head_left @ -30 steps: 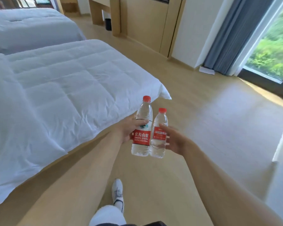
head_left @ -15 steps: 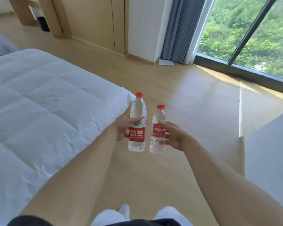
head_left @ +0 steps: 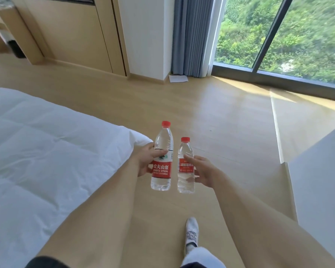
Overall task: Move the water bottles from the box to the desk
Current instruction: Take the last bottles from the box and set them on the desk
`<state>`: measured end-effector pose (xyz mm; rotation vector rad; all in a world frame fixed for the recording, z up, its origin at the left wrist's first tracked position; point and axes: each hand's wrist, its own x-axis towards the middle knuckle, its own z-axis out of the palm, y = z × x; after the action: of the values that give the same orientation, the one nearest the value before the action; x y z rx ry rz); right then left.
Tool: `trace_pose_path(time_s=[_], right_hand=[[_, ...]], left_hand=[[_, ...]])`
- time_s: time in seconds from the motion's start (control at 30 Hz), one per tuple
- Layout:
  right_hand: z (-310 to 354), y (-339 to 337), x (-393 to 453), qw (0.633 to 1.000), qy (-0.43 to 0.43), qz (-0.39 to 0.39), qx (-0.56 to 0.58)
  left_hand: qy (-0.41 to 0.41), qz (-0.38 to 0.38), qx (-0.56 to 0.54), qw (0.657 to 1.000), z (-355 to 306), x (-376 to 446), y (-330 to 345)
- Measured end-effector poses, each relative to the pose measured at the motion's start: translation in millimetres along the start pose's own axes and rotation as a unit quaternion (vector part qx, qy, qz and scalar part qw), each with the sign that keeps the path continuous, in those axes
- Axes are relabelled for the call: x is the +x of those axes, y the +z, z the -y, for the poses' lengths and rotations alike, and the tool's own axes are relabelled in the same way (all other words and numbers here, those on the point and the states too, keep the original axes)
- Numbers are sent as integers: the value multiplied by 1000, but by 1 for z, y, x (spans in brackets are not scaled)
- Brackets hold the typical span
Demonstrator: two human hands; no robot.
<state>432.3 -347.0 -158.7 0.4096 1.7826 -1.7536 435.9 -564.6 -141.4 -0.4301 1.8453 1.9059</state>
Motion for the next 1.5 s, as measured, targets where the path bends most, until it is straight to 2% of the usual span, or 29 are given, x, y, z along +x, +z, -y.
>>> trace_pose_path(time_s=[0.2,0.4,0.6,1.0,1.17,1.5], right_hand=[[69,-60,85,999,23,32,-21],[132,-109,146,998,19,46,-33],[183,-122,208,997,9,62,-46],[313,-87,379,997,8,33,-74],[380,-51,450,996,15,24,-84],[477,37,578,989,-7,88,-119]], left_hand=[[-15,-67,-26,997,-61,100,31],[-9,-83,-38,996,-110,172,52],[1,-92,-25,995,-149,235,48],[21,-74,-41,996,-239,411,-44],[22,-67,-63,996,-289,473,-97],[22,-143,-101,984,-353,555,-212]])
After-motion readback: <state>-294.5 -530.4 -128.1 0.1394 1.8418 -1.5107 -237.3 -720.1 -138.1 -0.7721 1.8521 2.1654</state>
